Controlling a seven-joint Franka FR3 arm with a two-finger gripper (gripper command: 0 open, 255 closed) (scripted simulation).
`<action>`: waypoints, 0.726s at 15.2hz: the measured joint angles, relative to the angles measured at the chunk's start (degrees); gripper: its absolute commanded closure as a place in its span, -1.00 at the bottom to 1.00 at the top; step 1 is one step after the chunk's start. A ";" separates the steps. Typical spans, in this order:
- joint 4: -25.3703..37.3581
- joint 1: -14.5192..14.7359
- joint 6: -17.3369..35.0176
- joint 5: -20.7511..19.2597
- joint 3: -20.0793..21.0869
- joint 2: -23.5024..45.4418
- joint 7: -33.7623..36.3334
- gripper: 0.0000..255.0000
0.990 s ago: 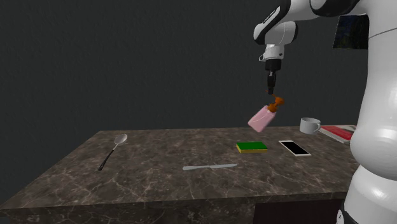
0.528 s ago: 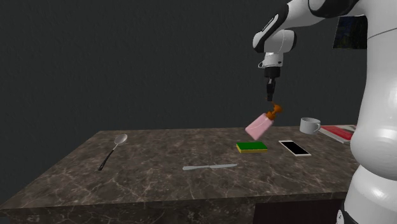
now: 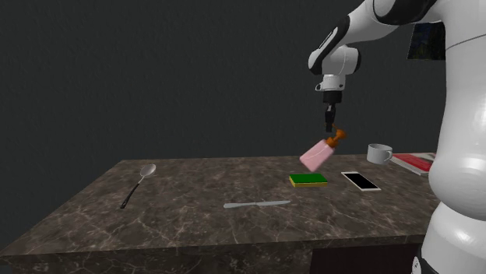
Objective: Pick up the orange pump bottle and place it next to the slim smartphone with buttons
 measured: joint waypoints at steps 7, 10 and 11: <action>-0.54 -0.14 0.92 0.27 -0.06 0.46 -0.36 1.00; -0.84 -0.13 0.94 0.36 0.04 0.81 -0.47 -1.00; -0.87 -0.13 0.94 0.38 0.06 0.88 -0.48 -1.00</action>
